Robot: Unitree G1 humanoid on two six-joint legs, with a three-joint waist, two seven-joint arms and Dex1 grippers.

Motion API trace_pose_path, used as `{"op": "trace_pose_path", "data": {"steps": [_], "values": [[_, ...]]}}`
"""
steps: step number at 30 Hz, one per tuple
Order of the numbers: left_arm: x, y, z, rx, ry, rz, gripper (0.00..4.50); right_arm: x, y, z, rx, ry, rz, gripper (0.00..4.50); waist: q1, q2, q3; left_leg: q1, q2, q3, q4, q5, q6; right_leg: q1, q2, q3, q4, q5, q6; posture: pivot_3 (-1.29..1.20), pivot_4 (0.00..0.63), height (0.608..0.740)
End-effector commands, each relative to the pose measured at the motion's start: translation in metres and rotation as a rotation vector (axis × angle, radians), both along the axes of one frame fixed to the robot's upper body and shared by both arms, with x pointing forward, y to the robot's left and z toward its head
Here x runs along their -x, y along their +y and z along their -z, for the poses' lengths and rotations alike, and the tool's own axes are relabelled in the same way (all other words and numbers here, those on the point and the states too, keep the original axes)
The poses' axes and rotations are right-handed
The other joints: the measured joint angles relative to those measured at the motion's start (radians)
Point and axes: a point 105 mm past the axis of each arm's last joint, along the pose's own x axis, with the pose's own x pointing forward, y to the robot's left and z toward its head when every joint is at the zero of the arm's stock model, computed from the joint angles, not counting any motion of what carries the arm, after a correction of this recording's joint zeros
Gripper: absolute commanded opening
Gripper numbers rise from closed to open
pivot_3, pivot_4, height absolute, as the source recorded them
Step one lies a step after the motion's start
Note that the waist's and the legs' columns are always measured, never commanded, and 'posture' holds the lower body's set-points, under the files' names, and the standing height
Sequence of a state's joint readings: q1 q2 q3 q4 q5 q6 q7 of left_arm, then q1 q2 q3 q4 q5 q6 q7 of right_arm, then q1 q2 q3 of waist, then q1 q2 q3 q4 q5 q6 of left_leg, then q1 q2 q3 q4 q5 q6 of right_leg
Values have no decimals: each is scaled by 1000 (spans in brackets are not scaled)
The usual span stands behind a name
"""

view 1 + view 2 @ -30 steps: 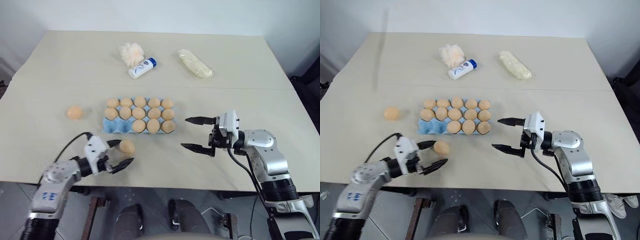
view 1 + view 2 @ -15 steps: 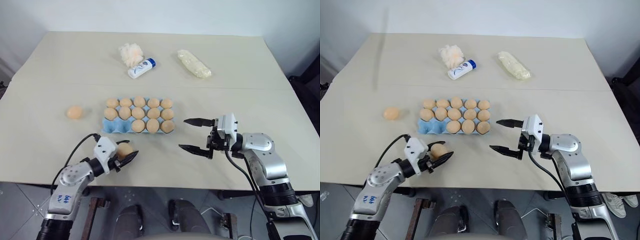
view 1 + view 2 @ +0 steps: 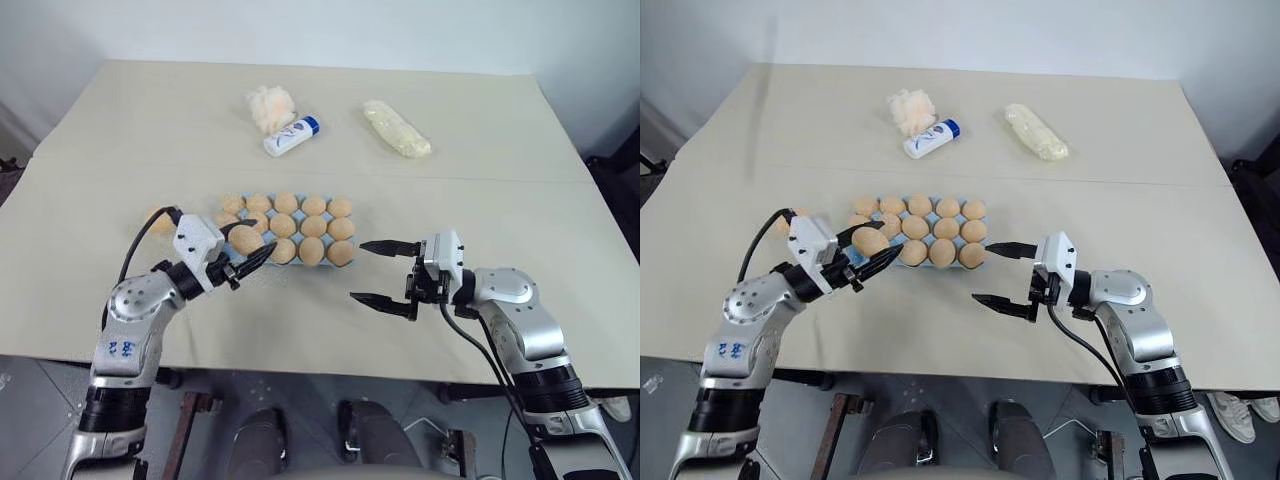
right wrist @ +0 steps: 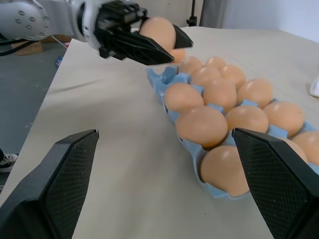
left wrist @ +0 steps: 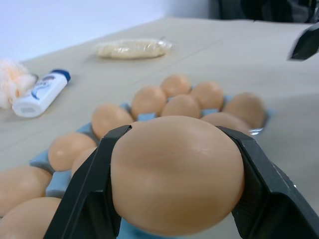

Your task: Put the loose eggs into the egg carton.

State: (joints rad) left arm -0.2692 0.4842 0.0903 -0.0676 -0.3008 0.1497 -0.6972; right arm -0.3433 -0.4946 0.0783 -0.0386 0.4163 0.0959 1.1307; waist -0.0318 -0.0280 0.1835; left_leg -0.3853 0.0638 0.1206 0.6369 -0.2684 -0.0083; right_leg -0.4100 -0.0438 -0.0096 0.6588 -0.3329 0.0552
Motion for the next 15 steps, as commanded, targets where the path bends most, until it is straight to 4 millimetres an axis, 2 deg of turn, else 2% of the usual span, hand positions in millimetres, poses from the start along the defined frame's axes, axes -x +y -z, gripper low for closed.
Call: {"op": "trace_pose_path", "data": {"steps": [1,7,10,15], "values": [[-6,2,0,-27,-13,23,2674,3,5,-12,-13,-50,-13,4500,1,0,0,0,0,0,0,0,0,0,0,0,0,0,0,0,150,740],[-13,0,-2,-26,-23,52,4474,6,8,-12,-26,-52,-10,4500,4,0,0,-1,0,0,1,0,0,0,0,0,0,0,0,0,150,740],[-5,5,-15,12,-70,58,4474,8,9,-13,-33,-51,-12,4500,1,0,0,-1,0,0,1,0,0,0,0,0,0,0,0,0,150,740],[12,38,-36,22,-136,-45,4474,8,8,-10,-32,-43,-12,4500,-4,0,0,-1,1,0,0,0,-1,-1,1,0,1,0,0,0,150,740]]}}
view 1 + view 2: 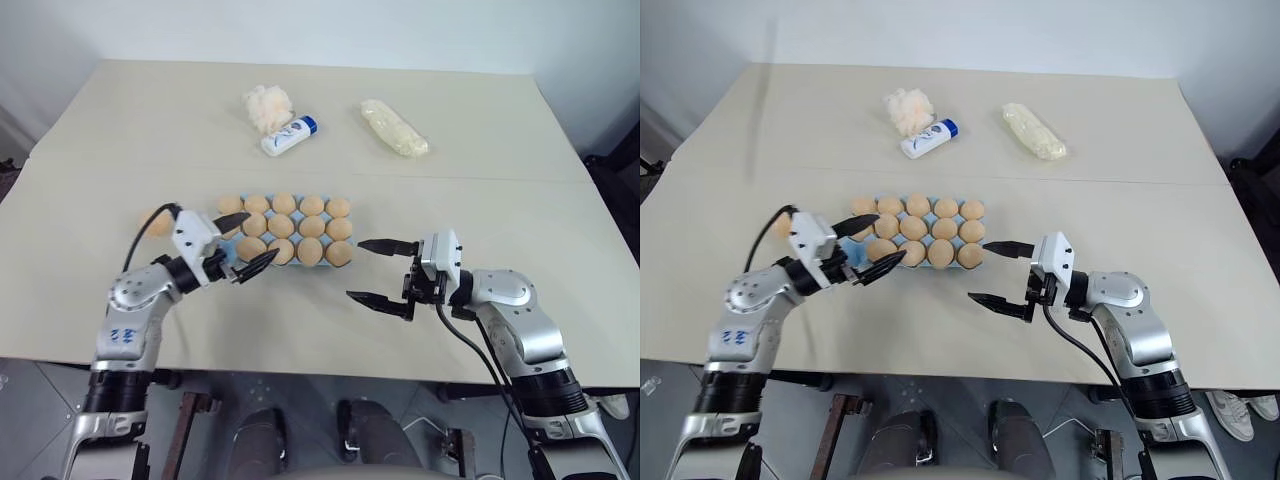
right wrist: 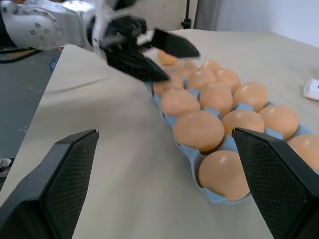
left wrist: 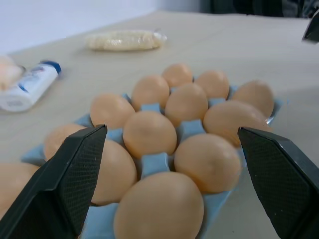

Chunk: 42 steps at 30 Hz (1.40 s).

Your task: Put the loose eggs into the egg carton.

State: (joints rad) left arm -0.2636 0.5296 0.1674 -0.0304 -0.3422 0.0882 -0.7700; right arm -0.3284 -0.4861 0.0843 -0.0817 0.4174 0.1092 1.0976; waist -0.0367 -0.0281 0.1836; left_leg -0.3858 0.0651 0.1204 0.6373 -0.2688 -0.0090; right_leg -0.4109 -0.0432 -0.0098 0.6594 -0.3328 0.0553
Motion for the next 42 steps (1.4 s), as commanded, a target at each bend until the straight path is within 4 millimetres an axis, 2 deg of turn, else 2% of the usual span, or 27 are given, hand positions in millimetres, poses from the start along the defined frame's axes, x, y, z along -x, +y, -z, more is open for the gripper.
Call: {"op": "trace_pose_path", "data": {"steps": [1,4,6,11,16,20,24,26,31,34,38,42], "values": [[11,27,-27,26,-90,-90,4474,4,3,-6,-18,-31,-24,4500,3,0,0,0,0,0,0,0,0,0,0,0,0,0,0,0,150,740],[21,58,-26,17,-76,-198,4474,4,5,-4,-20,-22,-33,4500,2,0,0,1,-1,0,0,0,0,1,-1,0,0,0,0,0,150,740],[36,90,-13,42,-20,-304,4474,3,7,-4,-26,-21,-41,4500,-4,0,0,1,-1,0,0,0,0,1,-1,0,-1,0,0,0,150,740],[66,141,12,76,37,-567,4474,0,9,-8,-71,-44,-35,4500,-8,0,0,1,0,-1,-2,0,0,0,-2,-1,-1,0,-1,0,150,740],[80,164,33,183,93,-727,4474,-2,10,-10,-94,-69,-18,4500,-3,0,0,1,-1,-1,-2,0,0,1,-3,-1,-2,0,-1,0,150,740],[80,167,50,209,146,-793,4474,-1,9,-10,-103,-76,-17,4500,-1,-1,-1,1,-1,-1,-2,0,1,1,-3,-1,-2,0,-1,0,150,740],[60,163,40,228,110,-798,4474,-2,7,-11,-93,-79,-6,4500,4,-1,-1,1,-1,-1,-2,0,0,1,-3,-2,-2,-1,-1,0,150,740],[44,157,27,250,91,-751,4474,-3,5,-12,-89,-78,1,4500,9,-1,-1,0,-1,-2,-2,0,1,1,-3,-2,-2,0,-1,0,150,740],[-2,145,-7,175,57,-651,4474,-5,4,-12,-82,-73,4,4500,8,-2,-1,0,-1,-2,-2,0,0,1,-3,-3,-2,0,-2,0,150,740],[-24,142,-15,124,50,-624,4474,-5,5,-12,-81,-73,3,4500,2,-1,-1,1,-1,0,-3,0,0,1,-3,-3,-2,0,-1,0,150,740],[-53,141,-10,82,108,-620,4474,-6,8,-13,-86,-77,0,4500,3,-1,-1,0,0,0,-4,-1,-1,-1,-1,-3,-2,0,-1,0,150,740],[-67,147,5,64,154,-651,4474,-8,9,-14,-85,-83,-4,4500,5,-2,-1,-1,0,2,-2,-1,-1,-2,0,-3,-1,0,-1,0,150,740]]}}
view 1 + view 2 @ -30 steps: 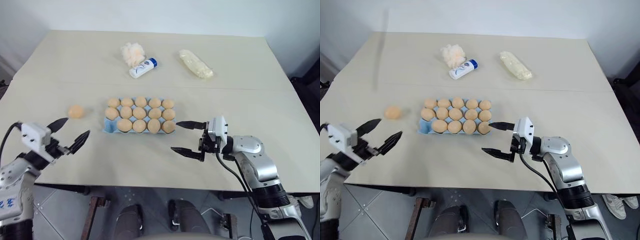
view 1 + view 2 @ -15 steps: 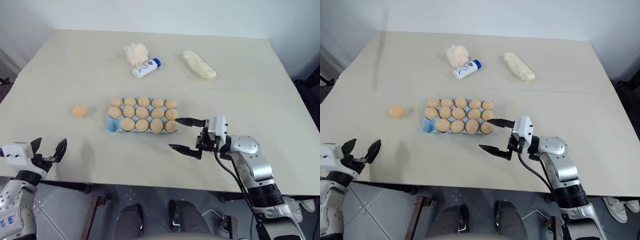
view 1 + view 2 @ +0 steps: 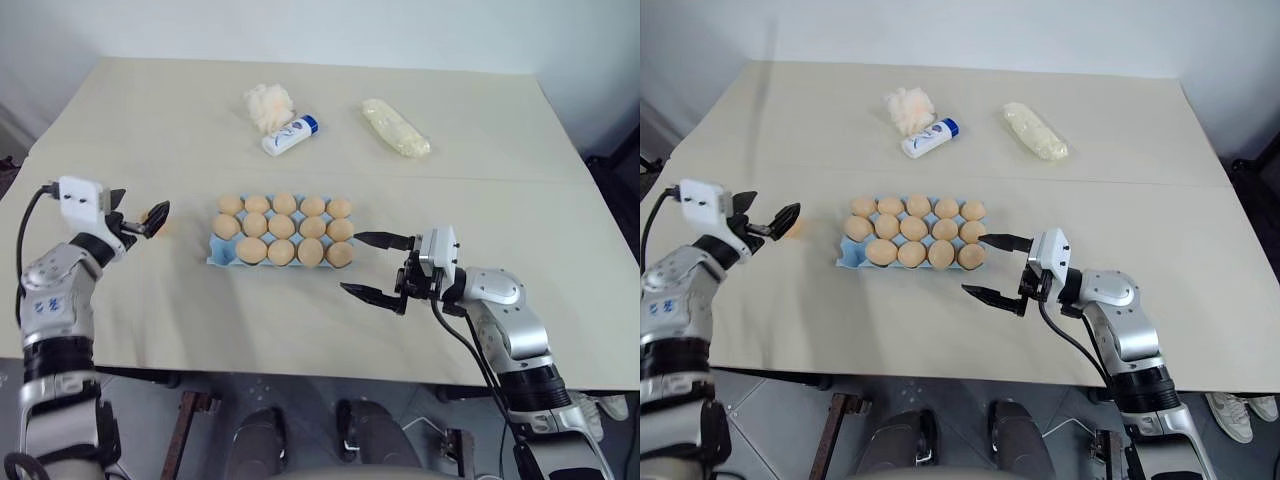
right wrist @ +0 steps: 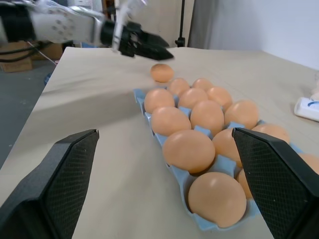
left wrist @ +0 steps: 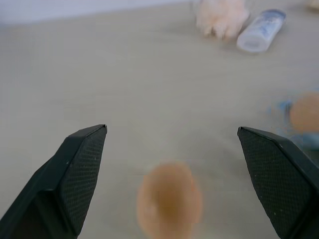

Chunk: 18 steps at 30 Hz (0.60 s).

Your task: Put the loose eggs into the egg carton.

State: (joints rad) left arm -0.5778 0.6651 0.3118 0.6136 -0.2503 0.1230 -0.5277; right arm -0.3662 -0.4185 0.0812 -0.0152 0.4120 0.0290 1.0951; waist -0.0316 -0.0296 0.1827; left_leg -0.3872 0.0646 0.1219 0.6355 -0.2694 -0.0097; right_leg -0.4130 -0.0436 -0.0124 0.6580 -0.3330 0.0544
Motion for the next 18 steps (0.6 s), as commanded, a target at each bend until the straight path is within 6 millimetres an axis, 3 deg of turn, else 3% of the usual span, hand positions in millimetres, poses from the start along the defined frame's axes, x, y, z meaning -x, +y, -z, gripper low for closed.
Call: {"op": "trace_pose_path", "data": {"steps": [1,4,7,14,18], "values": [[-4,16,4,-59,16,-61,4474,-1,0,-8,-13,-34,3,4500,0,0,0,0,0,0,1,0,0,0,0,0,0,0,0,0,150,740],[-9,13,11,-57,52,-31,4474,-2,-1,-9,-16,-41,17,4500,2,0,0,0,0,1,1,0,0,0,0,0,1,0,1,0,150,740],[-13,6,17,-76,77,6,3921,-3,-1,-10,-18,-45,20,4500,4,0,0,0,0,0,2,0,0,0,0,0,1,0,0,0,150,740],[-16,4,7,-38,2,36,1946,-3,1,-10,-20,-47,16,4500,1,0,0,-1,0,0,6,-1,1,0,0,0,3,0,1,0,150,740],[-7,0,-8,-15,-113,110,1946,-3,1,-8,-20,-43,17,4500,1,0,0,-1,1,0,7,-1,1,0,0,0,4,0,1,0,150,740]]}}
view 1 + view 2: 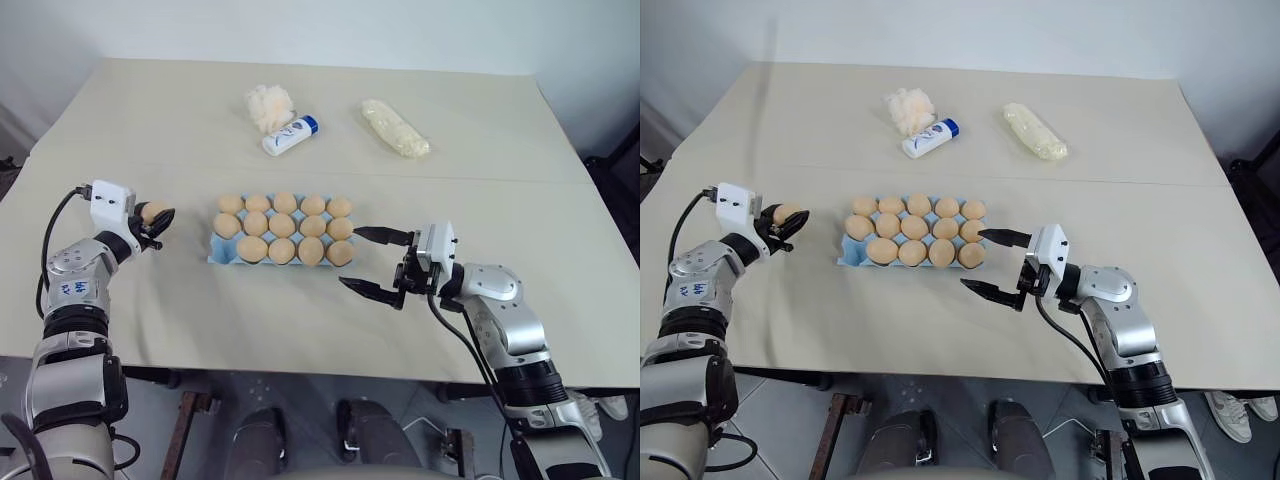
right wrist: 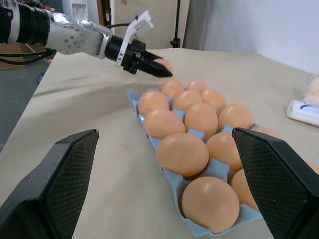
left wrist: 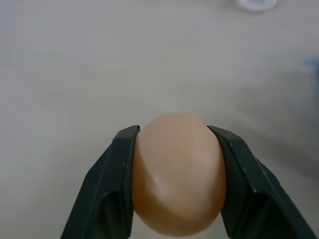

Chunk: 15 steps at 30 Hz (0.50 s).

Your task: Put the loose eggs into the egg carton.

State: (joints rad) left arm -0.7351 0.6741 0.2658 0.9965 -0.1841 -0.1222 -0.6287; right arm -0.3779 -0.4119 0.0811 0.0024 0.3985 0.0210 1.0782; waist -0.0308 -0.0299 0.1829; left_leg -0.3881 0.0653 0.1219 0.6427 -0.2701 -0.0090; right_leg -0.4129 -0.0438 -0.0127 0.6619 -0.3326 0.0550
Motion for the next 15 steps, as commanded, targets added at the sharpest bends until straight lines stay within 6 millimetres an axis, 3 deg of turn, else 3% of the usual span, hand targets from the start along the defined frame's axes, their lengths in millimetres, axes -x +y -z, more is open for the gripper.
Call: {"op": "trace_pose_path", "data": {"steps": [1,4,8,15], "values": [[11,-2,-28,32,-165,80,1946,2,1,-8,-19,-37,-5,4500,-1,0,0,0,0,0,0,0,0,0,0,0,0,0,0,0,150,740],[27,-21,-39,33,-213,240,1946,2,0,-6,-18,-29,2,4500,0,0,0,-1,0,0,2,0,0,0,0,0,1,0,0,0,150,740],[55,-65,-26,1,-122,504,1946,2,0,-4,-17,-24,1,4500,0,0,0,-1,0,-1,2,-1,0,1,-1,0,1,0,0,0,150,740],[56,-93,-18,30,-75,578,1946,4,5,-3,-18,-14,-15,4500,2,0,0,0,0,-2,4,0,2,3,-1,0,1,0,0,0,150,740]]}}
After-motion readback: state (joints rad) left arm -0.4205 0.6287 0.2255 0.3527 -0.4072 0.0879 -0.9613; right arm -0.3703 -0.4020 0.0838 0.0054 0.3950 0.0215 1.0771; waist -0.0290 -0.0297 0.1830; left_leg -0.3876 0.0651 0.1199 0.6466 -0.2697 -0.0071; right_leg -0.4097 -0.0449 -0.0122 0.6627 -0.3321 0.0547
